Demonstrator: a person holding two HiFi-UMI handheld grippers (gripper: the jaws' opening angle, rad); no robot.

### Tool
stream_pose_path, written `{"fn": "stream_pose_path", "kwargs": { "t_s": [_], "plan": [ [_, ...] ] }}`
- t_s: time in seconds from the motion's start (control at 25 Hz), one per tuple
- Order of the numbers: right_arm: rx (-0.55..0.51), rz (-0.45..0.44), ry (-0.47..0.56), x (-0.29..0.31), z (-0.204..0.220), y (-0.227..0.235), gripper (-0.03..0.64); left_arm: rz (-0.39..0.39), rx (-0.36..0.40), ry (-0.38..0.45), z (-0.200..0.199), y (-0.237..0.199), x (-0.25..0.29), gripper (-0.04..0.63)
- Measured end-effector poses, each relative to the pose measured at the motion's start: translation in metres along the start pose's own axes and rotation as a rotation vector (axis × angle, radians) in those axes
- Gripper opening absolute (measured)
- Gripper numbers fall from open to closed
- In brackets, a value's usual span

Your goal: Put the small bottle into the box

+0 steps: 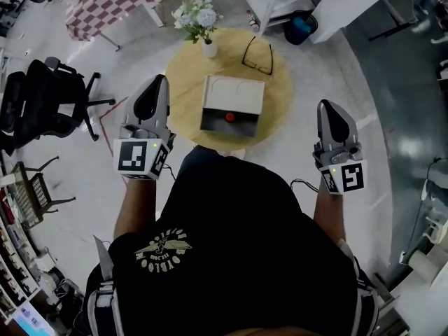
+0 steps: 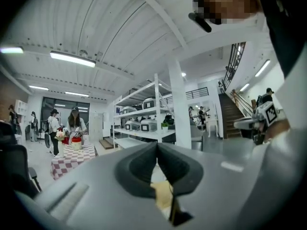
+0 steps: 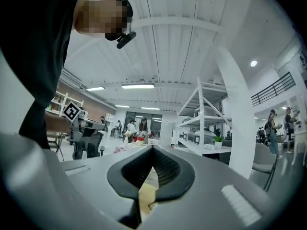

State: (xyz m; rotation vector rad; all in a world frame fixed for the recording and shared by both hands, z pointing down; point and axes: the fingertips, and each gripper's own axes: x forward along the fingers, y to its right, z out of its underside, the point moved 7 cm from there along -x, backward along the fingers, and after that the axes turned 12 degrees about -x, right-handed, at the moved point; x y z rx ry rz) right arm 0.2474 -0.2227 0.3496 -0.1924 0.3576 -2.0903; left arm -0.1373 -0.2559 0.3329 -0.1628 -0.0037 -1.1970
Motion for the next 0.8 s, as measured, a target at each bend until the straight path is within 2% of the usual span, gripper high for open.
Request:
{"fn": "stream_pose_path", "kwargs": {
  "t_s": [0.52, 0.8],
  "plan": [
    [0.02, -0.041, 0.041, -0.006, -0.01, -0.005, 0.008, -0.013, 0.05, 0.026, -0.022, 0.018, -0.03, 0.0],
    [0.023, -0.061, 0.064, -0.004, -0.012, -0.019, 0.008, -0.032, 0.065, -0.011, -0.019, 0.016, -0.041, 0.0]
  ]
}}
